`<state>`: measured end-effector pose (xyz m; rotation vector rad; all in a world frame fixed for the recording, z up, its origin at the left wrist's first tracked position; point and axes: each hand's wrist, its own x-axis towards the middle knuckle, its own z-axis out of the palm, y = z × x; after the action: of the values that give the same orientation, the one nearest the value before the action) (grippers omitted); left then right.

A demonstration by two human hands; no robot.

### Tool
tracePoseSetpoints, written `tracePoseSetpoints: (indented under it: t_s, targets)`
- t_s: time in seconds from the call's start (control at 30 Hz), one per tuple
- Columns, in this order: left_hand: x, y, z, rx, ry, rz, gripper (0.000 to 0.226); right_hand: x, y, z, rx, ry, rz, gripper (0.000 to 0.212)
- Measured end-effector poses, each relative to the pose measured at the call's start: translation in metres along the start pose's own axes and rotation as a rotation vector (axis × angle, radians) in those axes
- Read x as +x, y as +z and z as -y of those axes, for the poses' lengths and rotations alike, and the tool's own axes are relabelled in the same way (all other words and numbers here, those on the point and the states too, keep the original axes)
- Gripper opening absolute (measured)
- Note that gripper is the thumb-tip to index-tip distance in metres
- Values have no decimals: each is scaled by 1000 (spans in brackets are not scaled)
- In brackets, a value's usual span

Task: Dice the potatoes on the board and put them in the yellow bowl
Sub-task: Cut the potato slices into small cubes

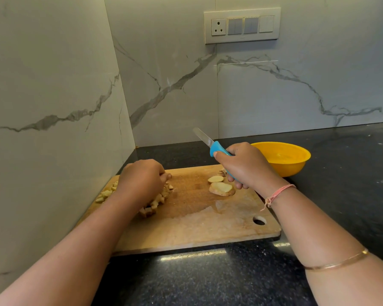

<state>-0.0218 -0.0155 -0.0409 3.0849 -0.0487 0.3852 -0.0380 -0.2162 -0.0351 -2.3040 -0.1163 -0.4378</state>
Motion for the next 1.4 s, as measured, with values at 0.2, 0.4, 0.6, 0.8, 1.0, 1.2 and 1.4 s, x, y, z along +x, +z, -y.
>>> tracePoseSetpoints:
  t_s: [0.2, 0.4, 0.6, 0.8, 1.0, 1.2, 1.4]
  targets:
    - [-1, -4, -5, 10, -34, -203, 46, 2, -3, 0, 72, 34, -9, 24]
    - [6, 0, -50, -104, 307, 10, 31, 2, -3, -2, 85, 15, -63, 23]
    - [19, 15, -77, -175, 396, 221, 54, 5, -1, -8, 21, 17, -111, 26]
    - [18, 17, -71, -244, 384, 118, 39, 8, 2, -8, -51, -5, -133, 27]
    - [16, 16, -70, -284, 353, 80, 38, 7, 3, -9, -61, 3, -150, 27]
    - [17, 15, -73, -244, 364, 85, 47, 7, 5, -10, -81, 4, -152, 28]
    - [17, 13, -75, -174, 361, 77, 48, 7, 5, -10, -87, 3, -152, 27]
